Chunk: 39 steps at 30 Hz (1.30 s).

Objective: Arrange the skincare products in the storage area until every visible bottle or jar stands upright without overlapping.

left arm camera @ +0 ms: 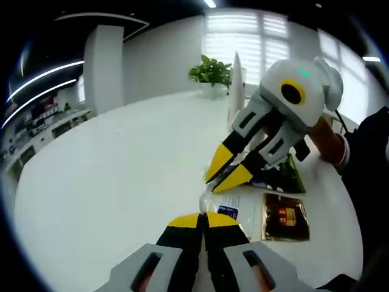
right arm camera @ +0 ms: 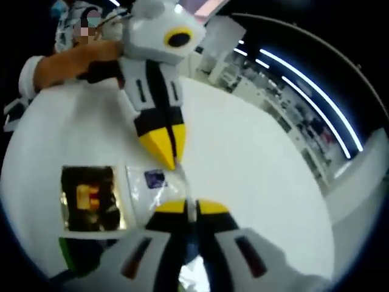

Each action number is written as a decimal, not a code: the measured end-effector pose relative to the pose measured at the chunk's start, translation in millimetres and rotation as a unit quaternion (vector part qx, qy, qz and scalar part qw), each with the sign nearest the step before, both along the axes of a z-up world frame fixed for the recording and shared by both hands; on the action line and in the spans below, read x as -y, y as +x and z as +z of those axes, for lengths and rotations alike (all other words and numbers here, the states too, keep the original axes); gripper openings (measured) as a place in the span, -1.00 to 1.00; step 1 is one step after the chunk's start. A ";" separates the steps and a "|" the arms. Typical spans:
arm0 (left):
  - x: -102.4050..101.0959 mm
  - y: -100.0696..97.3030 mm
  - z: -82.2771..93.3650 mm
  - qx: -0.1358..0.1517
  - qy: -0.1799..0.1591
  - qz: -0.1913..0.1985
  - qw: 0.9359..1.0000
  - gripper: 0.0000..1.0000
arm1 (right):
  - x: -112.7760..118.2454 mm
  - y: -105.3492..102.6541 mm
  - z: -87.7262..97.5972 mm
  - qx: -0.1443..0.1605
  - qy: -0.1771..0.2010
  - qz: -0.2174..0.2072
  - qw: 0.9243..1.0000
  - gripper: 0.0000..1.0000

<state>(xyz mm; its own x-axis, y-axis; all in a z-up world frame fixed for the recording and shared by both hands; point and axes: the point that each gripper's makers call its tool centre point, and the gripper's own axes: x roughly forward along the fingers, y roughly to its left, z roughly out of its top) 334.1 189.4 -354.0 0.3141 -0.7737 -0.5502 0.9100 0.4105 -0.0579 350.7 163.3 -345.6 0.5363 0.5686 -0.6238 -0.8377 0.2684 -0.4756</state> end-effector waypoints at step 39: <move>-14.3 24.9 6.3 0.014 -0.013 0.004 1.000 -0.85 | 2.6 2.8 -3.0 0.013 0.006 -0.003 1.000 -1.00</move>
